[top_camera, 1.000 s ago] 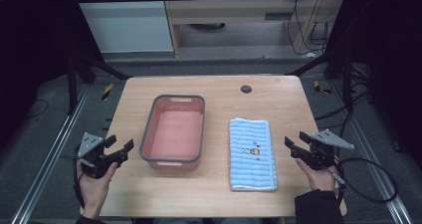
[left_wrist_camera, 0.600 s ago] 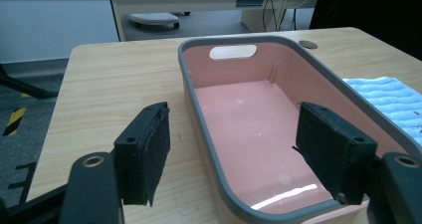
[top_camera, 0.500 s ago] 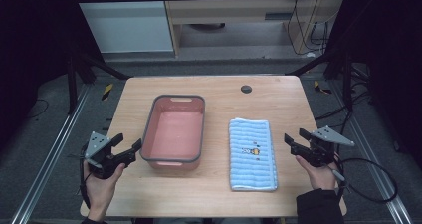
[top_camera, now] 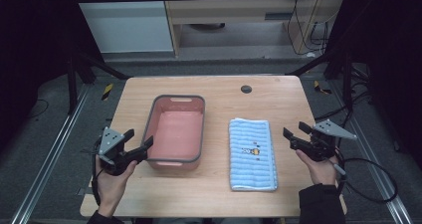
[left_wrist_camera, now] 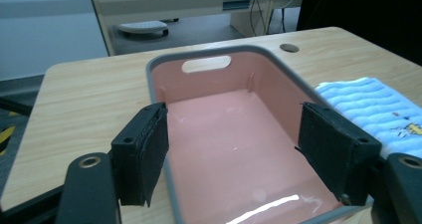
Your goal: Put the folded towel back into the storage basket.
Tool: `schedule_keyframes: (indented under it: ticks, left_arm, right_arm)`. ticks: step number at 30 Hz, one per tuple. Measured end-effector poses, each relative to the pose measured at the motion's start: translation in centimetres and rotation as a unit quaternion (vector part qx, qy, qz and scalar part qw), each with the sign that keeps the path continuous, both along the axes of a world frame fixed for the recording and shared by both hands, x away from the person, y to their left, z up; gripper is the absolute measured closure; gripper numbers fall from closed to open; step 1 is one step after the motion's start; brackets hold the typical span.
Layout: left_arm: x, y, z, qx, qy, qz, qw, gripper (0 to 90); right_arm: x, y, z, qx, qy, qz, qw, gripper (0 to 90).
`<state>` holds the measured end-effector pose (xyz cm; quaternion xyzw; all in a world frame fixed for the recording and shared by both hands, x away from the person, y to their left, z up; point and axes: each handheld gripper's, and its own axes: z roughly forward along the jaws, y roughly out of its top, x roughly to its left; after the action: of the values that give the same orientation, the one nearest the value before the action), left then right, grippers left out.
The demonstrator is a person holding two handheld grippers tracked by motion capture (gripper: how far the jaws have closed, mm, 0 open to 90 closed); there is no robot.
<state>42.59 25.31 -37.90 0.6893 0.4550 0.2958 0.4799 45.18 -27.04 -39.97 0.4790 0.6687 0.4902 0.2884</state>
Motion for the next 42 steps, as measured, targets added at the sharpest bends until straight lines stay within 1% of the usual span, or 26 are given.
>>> schedule_keyframes:
  ticks: [2, 5, 6, 7, 10, 14, 20, 23, 26, 27, 31, 33, 36, 39, 42]
  left_arm:
    - [0.1, -0.6, 0.2, -0.001, -0.001, -0.004, 1.0000, 27.4]
    - [0.3, -1.4, 0.4, -0.005, -0.003, -0.008, 1.0000, 27.6]
    - [0.3, -1.9, 0.5, -0.008, -0.005, -0.011, 0.9999, 27.7]
    - [0.3, -1.9, 0.5, -0.008, -0.005, -0.011, 0.9999, 27.9]
    - [0.4, -2.9, 0.6, -0.015, -0.007, -0.017, 0.9997, 28.0]
    - [0.6, -4.2, 0.6, -0.013, -0.007, -0.030, 0.9995, 28.6]
    - [0.8, -5.5, 0.4, -0.010, -0.004, -0.038, 0.9992, 28.8]
    - [1.0, -6.1, 0.4, -0.013, -0.004, -0.040, 0.9991, 29.0]
    - [1.1, -6.8, 0.4, -0.006, -0.004, -0.045, 0.9990, 29.2]
    - [1.2, -7.0, 0.5, -0.006, -0.004, -0.046, 0.9989, 29.2]
    - [1.3, -7.8, 0.5, -0.011, -0.003, -0.053, 0.9985, 29.5]
    - [1.4, -8.3, 0.6, -0.009, -0.003, -0.057, 0.9983, 29.6]
    - [1.6, -9.2, 0.5, -0.007, -0.003, -0.066, 0.9978, 29.6]
    - [1.8, -10.1, 0.3, -0.002, -0.002, -0.073, 0.9973, 29.5]
    - [1.9, -10.9, 0.2, -0.001, -0.001, -0.078, 0.9970, 29.5]
  right_arm:
    - [0.1, 0.1, 0.2, -0.003, 0.000, 0.001, 1.0000, 35.0]
    - [0.2, 0.2, 0.5, -0.001, -0.002, 0.005, 1.0000, 35.3]
    - [0.3, 0.4, 0.8, -0.004, -0.004, 0.009, 0.9999, 35.5]
    - [0.3, 0.4, 0.8, -0.004, -0.004, 0.009, 0.9999, 35.5]
    - [0.6, 0.6, 1.3, -0.012, -0.005, 0.010, 0.9999, 35.9]
    - [1.1, 0.9, 2.3, -0.012, -0.015, 0.006, 0.9998, 35.6]
    - [1.4, 1.1, 3.1, -0.012, -0.019, 0.006, 0.9997, 35.2]
    - [1.6, 1.2, 3.3, -0.012, -0.020, 0.008, 0.9997, 34.9]
    - [1.9, 1.2, 3.4, -0.012, -0.018, 0.006, 0.9998, 34.5]
    - [2.0, 1.2, 3.4, -0.015, -0.017, 0.005, 0.9997, 34.5]
    - [2.5, 1.2, 3.5, -0.014, -0.015, 0.002, 0.9998, 34.0]
    - [2.7, 1.3, 3.4, -0.014, -0.015, 0.001, 0.9998, 33.9]
    - [3.0, 1.4, 3.2, -0.021, -0.010, 0.006, 0.9997, 35.5]
    - [3.6, 1.6, 2.8, -0.029, -0.003, 0.008, 0.9995, 35.1]
    - [3.9, 1.7, 2.6, -0.029, -0.001, 0.010, 0.9995, 34.4]
